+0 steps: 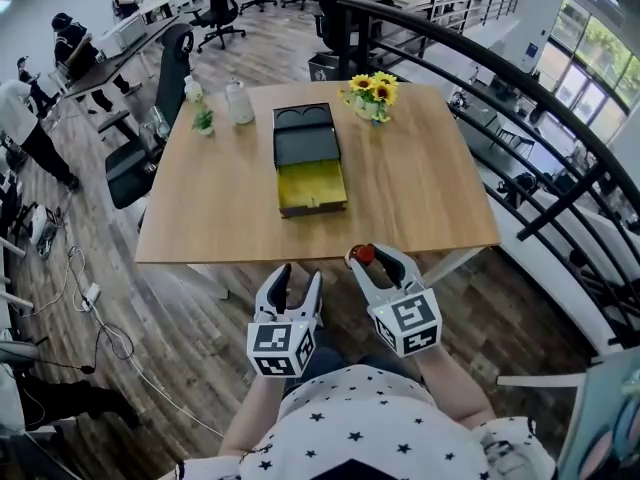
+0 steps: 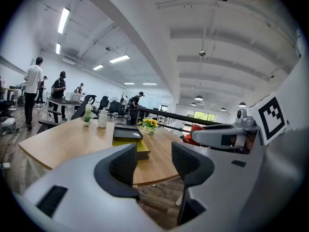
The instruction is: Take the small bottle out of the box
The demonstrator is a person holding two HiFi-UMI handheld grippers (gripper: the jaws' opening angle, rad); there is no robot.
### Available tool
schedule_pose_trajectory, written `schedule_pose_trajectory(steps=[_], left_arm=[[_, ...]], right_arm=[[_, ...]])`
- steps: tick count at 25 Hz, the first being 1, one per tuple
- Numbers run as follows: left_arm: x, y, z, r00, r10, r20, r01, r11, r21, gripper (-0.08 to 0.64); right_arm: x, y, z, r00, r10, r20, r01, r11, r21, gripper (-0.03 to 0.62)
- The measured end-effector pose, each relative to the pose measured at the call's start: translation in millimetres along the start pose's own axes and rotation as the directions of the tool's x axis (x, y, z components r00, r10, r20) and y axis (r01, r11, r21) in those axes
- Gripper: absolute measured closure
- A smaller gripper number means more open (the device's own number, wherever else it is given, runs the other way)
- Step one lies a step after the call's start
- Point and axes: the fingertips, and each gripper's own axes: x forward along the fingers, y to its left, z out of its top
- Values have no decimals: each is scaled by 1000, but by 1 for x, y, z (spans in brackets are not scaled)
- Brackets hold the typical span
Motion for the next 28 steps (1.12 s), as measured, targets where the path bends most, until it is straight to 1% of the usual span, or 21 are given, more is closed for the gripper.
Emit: schedule_pose_trajectory(steps=[12, 17, 22, 28], left_arm=[[-27, -15, -10, 1000, 8, 21, -8, 1000, 2, 345], [-30, -19, -13, 1000, 8, 22, -8, 1000, 1, 345], [-30, -20, -11, 1000, 6, 26, -6, 1000, 3, 345], [-29, -21, -11, 1000, 8, 30, -8, 1000, -1, 345]], right_arm=[[-36, 18, -15, 1000, 3, -3, -3, 1000, 0, 448], [-41, 20, -18, 1000, 5, -3, -5, 1000, -3, 448], [-41, 20, -17, 1000, -9, 0, 9, 999, -32, 448], [-40, 20, -16, 1000, -4, 3, 4, 999, -37, 449]])
